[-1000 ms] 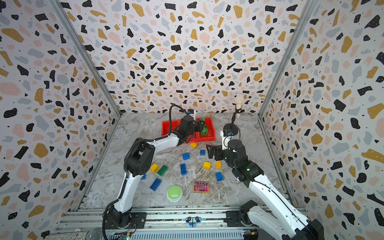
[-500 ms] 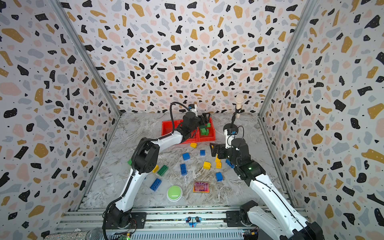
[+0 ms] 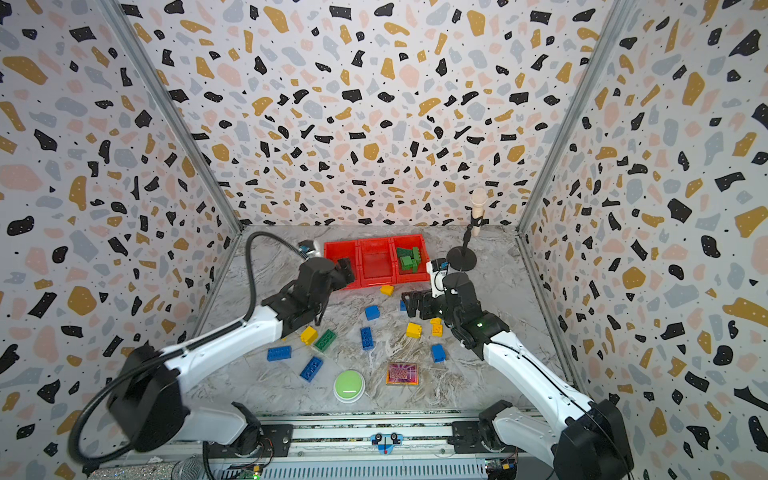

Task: Sort the legos into containers by color
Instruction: 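Lower the left gripper onto a bright green tall brick and grasp it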

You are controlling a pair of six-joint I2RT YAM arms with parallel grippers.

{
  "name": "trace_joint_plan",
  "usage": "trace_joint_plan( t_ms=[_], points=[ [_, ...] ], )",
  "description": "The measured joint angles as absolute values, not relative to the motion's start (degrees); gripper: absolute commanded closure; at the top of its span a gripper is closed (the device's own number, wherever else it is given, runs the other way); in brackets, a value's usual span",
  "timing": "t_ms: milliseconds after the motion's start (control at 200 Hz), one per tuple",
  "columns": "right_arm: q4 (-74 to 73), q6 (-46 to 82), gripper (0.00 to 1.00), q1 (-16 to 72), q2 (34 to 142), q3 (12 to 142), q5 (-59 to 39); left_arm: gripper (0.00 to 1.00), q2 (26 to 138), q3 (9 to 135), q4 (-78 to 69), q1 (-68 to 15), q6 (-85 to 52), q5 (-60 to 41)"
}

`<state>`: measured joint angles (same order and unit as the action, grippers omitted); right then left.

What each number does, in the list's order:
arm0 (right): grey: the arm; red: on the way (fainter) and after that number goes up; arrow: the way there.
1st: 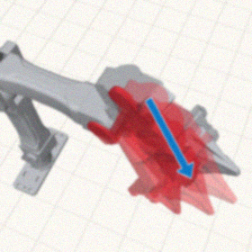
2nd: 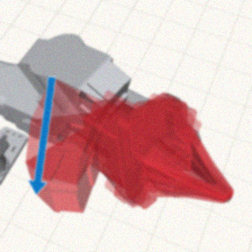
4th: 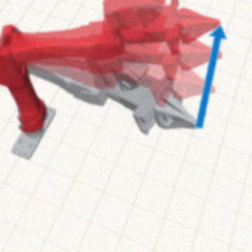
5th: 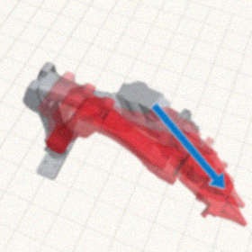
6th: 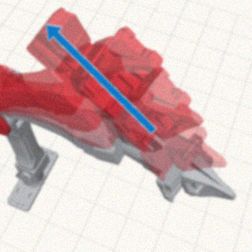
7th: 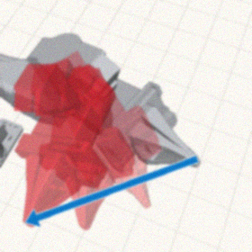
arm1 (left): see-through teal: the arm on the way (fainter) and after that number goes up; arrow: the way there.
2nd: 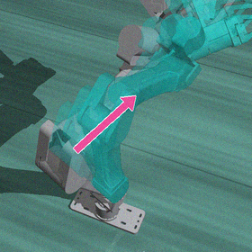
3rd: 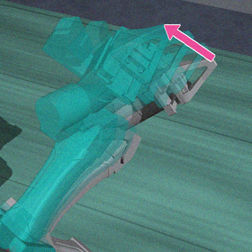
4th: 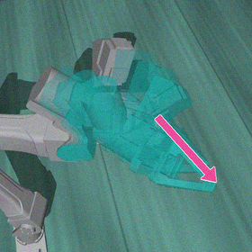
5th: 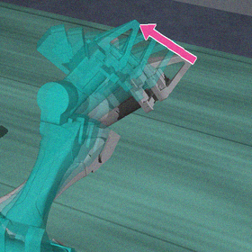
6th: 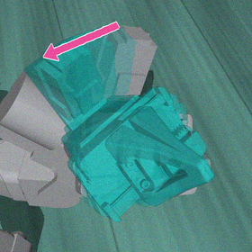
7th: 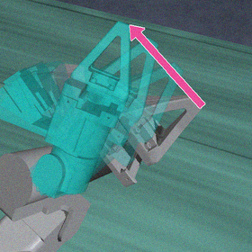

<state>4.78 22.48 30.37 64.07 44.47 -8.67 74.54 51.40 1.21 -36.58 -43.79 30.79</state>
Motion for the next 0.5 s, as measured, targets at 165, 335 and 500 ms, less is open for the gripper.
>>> trace_joint_plan(
  t_ms=[165,335,500],
  points=[
    [3.0,22.4,0.01,34.5,70.8,47.5,-8.8,0.02,61.3,35.8,9.3,-29.8,-51.0,34.9],
    [1.4,22.4,0.01,37.2,74.4,50.1,-8.8,0.00,58.0,29.3,15.7,-22.2,-53.6,35.3],
    [0.6,22.4,0.01,37.6,75.7,50.2,-8.8,0.00,58.0,28.9,15.6,-16.2,-53.4,35.0]
  ],
)
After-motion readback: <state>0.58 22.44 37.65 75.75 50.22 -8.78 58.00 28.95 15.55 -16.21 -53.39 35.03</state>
